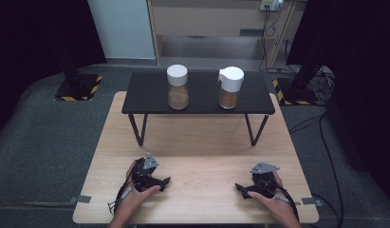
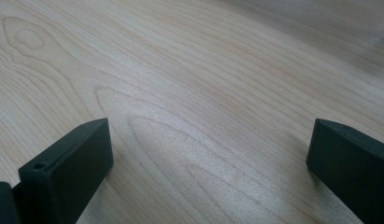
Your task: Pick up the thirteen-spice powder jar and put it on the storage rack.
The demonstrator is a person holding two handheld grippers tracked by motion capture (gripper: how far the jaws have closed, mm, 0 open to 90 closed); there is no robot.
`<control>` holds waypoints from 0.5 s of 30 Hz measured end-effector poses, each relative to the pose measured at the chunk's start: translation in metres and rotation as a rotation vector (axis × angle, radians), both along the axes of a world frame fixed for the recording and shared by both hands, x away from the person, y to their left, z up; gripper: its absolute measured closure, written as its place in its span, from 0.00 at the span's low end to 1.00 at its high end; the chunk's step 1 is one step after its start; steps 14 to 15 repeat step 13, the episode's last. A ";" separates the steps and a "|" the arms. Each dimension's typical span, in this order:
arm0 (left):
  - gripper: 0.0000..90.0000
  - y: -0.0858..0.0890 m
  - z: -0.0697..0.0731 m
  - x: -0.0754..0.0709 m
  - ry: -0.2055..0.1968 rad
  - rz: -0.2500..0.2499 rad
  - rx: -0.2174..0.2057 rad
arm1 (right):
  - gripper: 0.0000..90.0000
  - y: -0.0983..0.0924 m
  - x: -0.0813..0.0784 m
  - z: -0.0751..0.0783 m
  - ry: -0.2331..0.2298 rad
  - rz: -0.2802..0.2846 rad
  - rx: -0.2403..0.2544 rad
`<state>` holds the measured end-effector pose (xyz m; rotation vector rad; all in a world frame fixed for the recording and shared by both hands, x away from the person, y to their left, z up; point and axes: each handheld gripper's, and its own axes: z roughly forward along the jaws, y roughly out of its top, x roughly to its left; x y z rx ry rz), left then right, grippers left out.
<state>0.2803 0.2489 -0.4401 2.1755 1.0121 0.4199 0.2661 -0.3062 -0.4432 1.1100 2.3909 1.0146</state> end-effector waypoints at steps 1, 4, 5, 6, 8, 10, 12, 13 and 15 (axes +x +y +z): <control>0.00 0.000 0.000 0.000 0.000 0.001 -0.001 | 0.01 0.000 0.000 0.000 -0.001 -0.001 0.000; 0.00 0.000 0.000 0.000 0.000 0.001 0.000 | 0.01 0.001 -0.001 0.000 0.000 -0.005 0.000; 0.00 0.000 0.000 0.000 0.000 0.001 -0.001 | 0.01 0.001 -0.001 0.000 0.001 -0.006 0.001; 0.00 0.000 0.000 0.000 0.000 0.001 -0.001 | 0.01 0.001 -0.001 0.000 0.001 -0.006 0.001; 0.00 0.000 0.000 0.000 0.000 0.000 0.000 | 0.01 0.001 -0.001 0.000 0.001 -0.006 0.001; 0.00 0.000 0.000 0.000 0.000 0.001 -0.001 | 0.01 0.001 -0.001 0.000 0.001 -0.007 0.000; 0.00 0.000 0.000 0.000 0.000 0.001 -0.001 | 0.01 0.001 -0.001 0.000 0.001 -0.009 0.001; 0.00 0.000 0.000 0.000 0.000 0.001 -0.001 | 0.01 0.001 -0.001 0.000 0.001 -0.010 0.000; 0.00 0.000 0.000 0.000 0.000 0.001 -0.001 | 0.01 0.001 -0.001 0.000 0.001 -0.010 0.000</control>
